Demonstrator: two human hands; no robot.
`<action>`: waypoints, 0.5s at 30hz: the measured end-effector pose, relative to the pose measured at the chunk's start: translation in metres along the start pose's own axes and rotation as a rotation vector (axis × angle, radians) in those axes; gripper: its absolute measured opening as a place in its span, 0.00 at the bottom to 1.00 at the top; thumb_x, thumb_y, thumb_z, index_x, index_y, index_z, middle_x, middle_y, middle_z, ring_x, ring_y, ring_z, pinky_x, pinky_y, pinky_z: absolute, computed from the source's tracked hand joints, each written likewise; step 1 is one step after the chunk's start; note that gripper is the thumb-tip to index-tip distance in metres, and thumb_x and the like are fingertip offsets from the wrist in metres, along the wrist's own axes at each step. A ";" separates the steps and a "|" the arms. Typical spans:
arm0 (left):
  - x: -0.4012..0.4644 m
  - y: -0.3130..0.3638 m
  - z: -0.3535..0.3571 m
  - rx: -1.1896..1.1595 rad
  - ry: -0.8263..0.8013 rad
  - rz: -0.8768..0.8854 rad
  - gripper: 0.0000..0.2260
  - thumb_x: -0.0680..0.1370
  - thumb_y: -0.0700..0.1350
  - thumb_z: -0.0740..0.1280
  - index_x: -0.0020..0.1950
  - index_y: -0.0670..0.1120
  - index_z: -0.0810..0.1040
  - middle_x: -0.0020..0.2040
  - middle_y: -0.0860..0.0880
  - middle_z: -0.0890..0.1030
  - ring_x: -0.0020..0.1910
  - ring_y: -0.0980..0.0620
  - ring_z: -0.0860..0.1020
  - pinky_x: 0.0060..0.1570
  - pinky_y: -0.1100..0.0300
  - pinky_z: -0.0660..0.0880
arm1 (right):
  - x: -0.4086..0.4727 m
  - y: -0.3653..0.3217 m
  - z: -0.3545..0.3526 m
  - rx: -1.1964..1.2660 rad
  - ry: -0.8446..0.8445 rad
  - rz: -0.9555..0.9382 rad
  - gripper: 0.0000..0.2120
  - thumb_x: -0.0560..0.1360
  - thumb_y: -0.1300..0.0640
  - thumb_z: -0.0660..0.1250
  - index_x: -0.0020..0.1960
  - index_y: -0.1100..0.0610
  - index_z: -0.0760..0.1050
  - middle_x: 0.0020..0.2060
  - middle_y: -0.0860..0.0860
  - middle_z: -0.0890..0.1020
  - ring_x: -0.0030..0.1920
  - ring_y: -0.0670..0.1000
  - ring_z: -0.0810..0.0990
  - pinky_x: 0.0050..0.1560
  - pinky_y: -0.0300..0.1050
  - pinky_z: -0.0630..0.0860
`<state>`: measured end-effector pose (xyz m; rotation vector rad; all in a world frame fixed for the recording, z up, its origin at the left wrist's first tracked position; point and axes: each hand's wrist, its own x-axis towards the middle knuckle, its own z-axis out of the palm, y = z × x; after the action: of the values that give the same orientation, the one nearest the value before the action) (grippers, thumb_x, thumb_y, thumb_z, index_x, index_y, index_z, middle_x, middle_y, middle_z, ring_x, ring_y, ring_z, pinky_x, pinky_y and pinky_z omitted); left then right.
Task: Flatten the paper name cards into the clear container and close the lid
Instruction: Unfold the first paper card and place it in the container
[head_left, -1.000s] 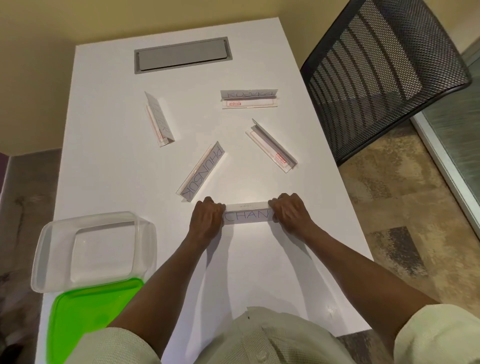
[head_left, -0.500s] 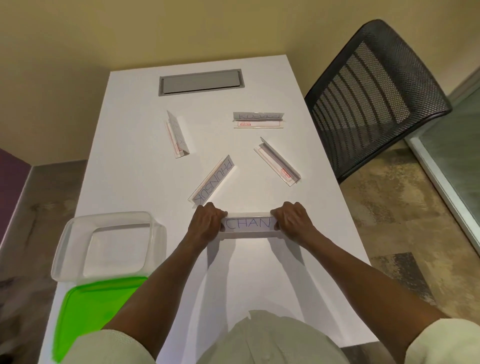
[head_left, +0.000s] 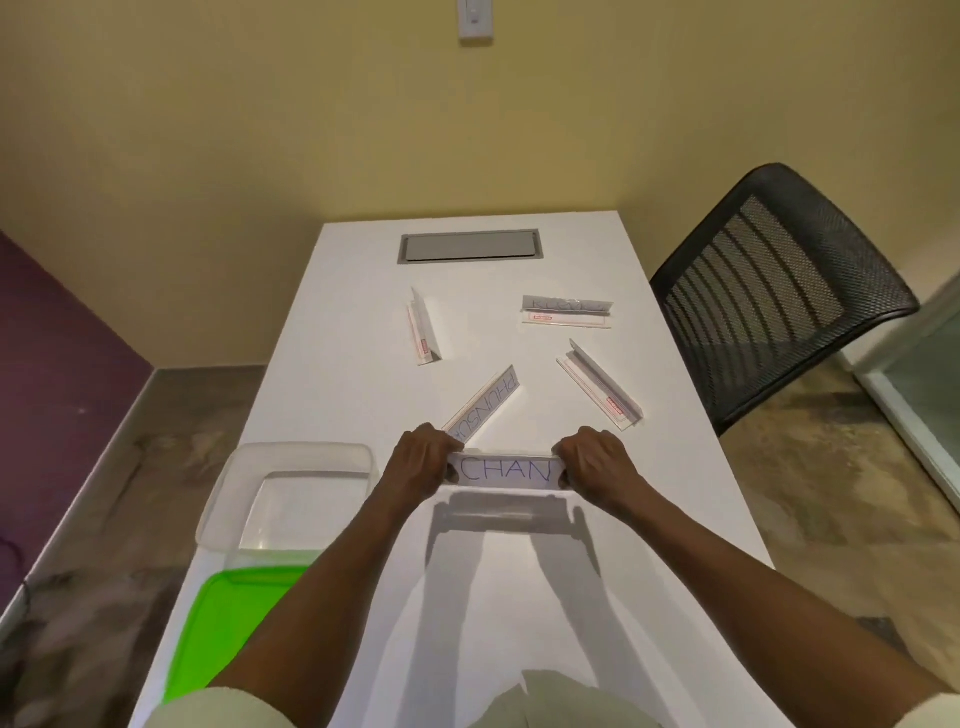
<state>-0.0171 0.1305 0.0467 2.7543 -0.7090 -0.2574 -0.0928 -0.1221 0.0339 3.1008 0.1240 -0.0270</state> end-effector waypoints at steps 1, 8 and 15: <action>-0.002 -0.004 -0.006 -0.008 0.014 -0.006 0.18 0.69 0.43 0.76 0.58 0.46 0.82 0.48 0.37 0.81 0.48 0.38 0.79 0.47 0.55 0.73 | 0.002 -0.005 -0.004 0.003 0.012 -0.010 0.19 0.44 0.58 0.81 0.26 0.57 0.72 0.19 0.51 0.72 0.22 0.56 0.72 0.28 0.39 0.54; -0.021 -0.040 -0.037 -0.046 0.037 -0.040 0.20 0.69 0.40 0.75 0.61 0.41 0.80 0.54 0.39 0.81 0.56 0.40 0.77 0.52 0.55 0.71 | 0.019 -0.051 -0.025 0.003 0.044 -0.049 0.19 0.44 0.57 0.81 0.26 0.57 0.73 0.20 0.53 0.74 0.22 0.56 0.73 0.27 0.39 0.55; -0.042 -0.087 -0.057 -0.031 0.091 -0.097 0.21 0.64 0.39 0.78 0.57 0.44 0.82 0.52 0.43 0.83 0.54 0.43 0.79 0.51 0.57 0.75 | 0.034 -0.104 -0.039 0.039 0.100 -0.106 0.20 0.42 0.58 0.81 0.26 0.58 0.72 0.19 0.54 0.73 0.21 0.57 0.72 0.28 0.39 0.55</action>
<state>-0.0007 0.2371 0.0774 2.7551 -0.5445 -0.1608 -0.0665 -0.0147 0.0681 3.1314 0.2945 0.1247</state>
